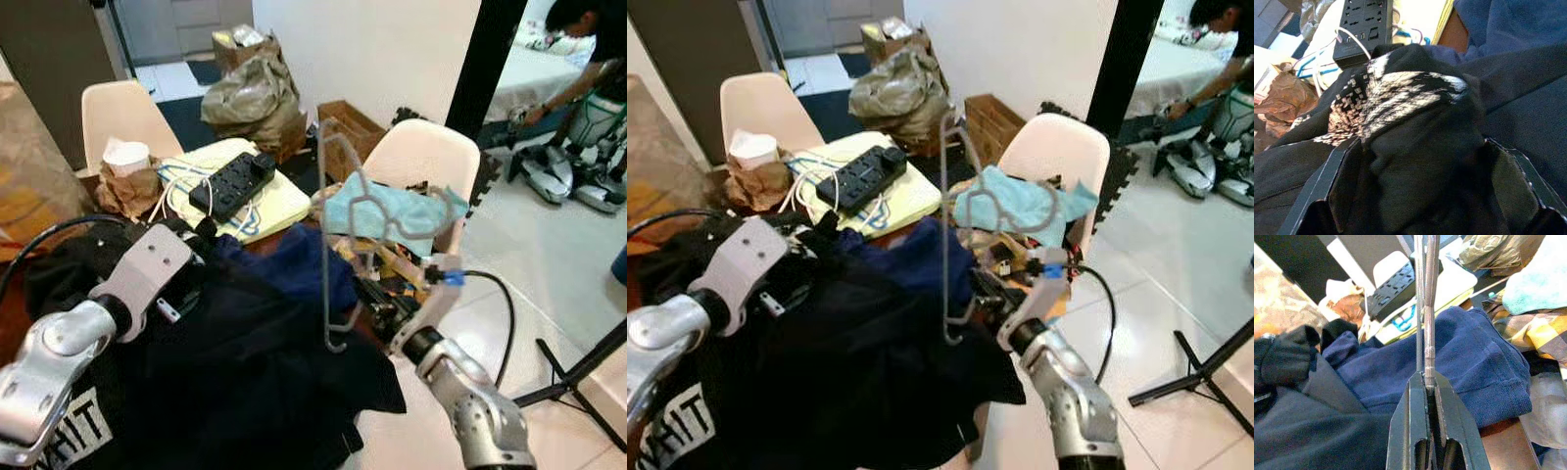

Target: Hang hanger

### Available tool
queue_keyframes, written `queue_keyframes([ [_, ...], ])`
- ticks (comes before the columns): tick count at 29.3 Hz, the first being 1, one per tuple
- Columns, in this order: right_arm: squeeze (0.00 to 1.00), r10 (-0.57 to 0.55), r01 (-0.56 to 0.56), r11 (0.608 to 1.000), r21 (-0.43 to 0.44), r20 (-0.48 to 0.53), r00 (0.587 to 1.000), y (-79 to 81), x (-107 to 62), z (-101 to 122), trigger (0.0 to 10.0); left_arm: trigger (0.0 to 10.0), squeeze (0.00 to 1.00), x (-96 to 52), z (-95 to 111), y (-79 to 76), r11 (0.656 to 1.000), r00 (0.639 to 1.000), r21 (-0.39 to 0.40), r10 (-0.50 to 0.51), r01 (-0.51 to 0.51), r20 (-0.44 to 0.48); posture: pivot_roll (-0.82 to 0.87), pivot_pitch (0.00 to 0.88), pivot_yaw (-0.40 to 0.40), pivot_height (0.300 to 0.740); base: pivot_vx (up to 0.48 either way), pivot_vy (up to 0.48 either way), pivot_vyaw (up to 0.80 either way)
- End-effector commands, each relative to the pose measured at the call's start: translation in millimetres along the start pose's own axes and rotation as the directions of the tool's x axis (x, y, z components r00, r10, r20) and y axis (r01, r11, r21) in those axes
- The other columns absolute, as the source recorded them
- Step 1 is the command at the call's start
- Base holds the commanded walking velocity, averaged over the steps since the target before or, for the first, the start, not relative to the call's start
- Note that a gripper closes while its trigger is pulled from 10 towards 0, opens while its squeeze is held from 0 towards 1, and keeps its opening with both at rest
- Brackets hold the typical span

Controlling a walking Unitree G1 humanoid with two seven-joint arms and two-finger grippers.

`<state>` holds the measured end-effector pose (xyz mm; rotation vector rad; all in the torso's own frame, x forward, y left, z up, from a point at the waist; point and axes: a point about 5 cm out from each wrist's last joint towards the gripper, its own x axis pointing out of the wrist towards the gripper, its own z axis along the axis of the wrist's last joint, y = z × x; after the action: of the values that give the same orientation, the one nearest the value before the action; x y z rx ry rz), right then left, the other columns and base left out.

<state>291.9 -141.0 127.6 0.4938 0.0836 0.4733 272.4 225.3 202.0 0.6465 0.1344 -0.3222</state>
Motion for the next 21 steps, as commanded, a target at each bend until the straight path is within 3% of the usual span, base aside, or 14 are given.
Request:
queue_keyframes([
  [1,0.0,-0.018,0.018,0.999,0.047,-0.001,1.0,-3.2,0.0,-3,10.0,10.0,1.0,-9.2,4,15.8,1.0,1.0,-0.019,0.018,-0.018,-0.004,-0.01,0.071,0.022,0.74,0.0,0.0,0.0],
  [2,0.0,-0.026,0.025,0.998,0.062,0.008,1.0,-5.3,0.1,-2,10.0,10.0,1.0,-17.2,24,28.7,0.996,0.995,-0.09,0.028,-0.019,0.099,-0.01,0.071,0.021,0.74,0.0,0.0,0.0],
  [3,0.0,-0.026,0.025,0.998,0.062,0.008,1.0,-5.3,0.1,-2,10.0,10.0,1.0,-17.2,24,28.7,0.996,0.995,-0.09,0.028,-0.019,0.099,-0.01,0.071,0.021,0.74,0.0,0.0,0.0],
  [5,0.0,-0.032,0.031,0.997,0.074,0.014,0.999,-7.5,0.5,-1,10.0,10.0,1.0,-32.5,58,39.7,0.98,0.953,-0.192,0.014,0.047,0.302,-0.01,0.069,0.021,0.74,0.0,0.0,0.0],
  [7,0.0,-0.032,0.031,0.997,0.074,0.014,0.999,-7.5,0.5,-1,10.0,10.0,1.0,-32.5,58,39.7,0.98,0.953,-0.192,0.014,0.047,0.302,-0.01,0.069,0.021,0.74,0.0,0.0,0.0],
  [8,0.0,-0.033,0.032,0.997,0.075,0.015,0.999,-7.9,0.6,-2,10.0,10.0,0.55,-41.3,71,37.9,0.968,0.915,-0.217,-0.03,0.127,0.401,-0.01,0.068,0.021,0.74,0.0,0.0,0.0],
  [9,0.0,-0.033,0.032,0.997,0.077,0.015,0.999,-8.1,0.4,-2,10.0,10.0,0.26,-50.9,78,32.2,0.95,0.878,-0.218,-0.098,0.223,0.469,-0.01,0.067,0.021,0.74,0.0,0.0,0.0],
  [10,0.0,-0.033,0.032,0.997,0.077,0.015,0.999,-8.1,0.4,-2,10.0,10.0,0.26,-50.9,78,32.2,0.95,0.878,-0.218,-0.098,0.223,0.469,-0.01,0.067,0.021,0.74,0.0,0.0,0.0],
  [11,0.0,-0.033,0.032,0.996,0.078,0.015,0.999,-8.3,0.2,-2,10.0,10.0,0.0,-61.8,77,21.2,0.935,0.85,-0.16,-0.205,0.317,0.486,-0.01,0.068,0.022,0.74,0.0,0.0,0.0],
  [13,0.0,-0.033,0.032,0.996,0.078,0.015,0.999,-8.3,0.2,-2,10.0,10.0,0.0,-61.8,77,21.2,0.935,0.85,-0.16,-0.205,0.317,0.486,-0.01,0.068,0.022,0.74,0.0,0.0,0.0],
  [16,0.0,-0.034,0.033,0.996,0.082,0.015,0.999,-8.6,-0.1,-1,10.0,10.0,0.0,-73.3,71,10.9,0.915,0.838,-0.096,-0.311,0.391,0.449,-0.01,0.067,0.019,0.74,0.0,0.0,0.0],
  [17,0.0,-0.033,0.032,0.996,0.083,0.014,0.999,-8.6,-0.3,-1,10.0,10.0,0.0,-73.1,64,20.3,0.941,0.878,-0.116,-0.246,0.318,0.41,-0.01,0.066,0.017,0.74,0.0,0.0,0.0],
  [18,0.0,-0.029,0.028,0.996,0.082,0.012,0.999,-8.4,-0.3,-1,10.0,10.0,0.0,-69.0,55,42.8,0.976,0.933,-0.184,-0.045,0.118,0.356,-0.01,0.067,0.017,0.74,0.0,0.0,0.0],
  [21,0.0,-0.028,0.027,0.996,0.082,0.011,1.0,-8.5,-0.2,-1,10.0,10.0,0.0,-69.1,54,49.5,0.974,0.938,-0.217,0.016,0.063,0.345,-0.01,0.067,0.017,0.74,0.0,0.0,0.0],
])
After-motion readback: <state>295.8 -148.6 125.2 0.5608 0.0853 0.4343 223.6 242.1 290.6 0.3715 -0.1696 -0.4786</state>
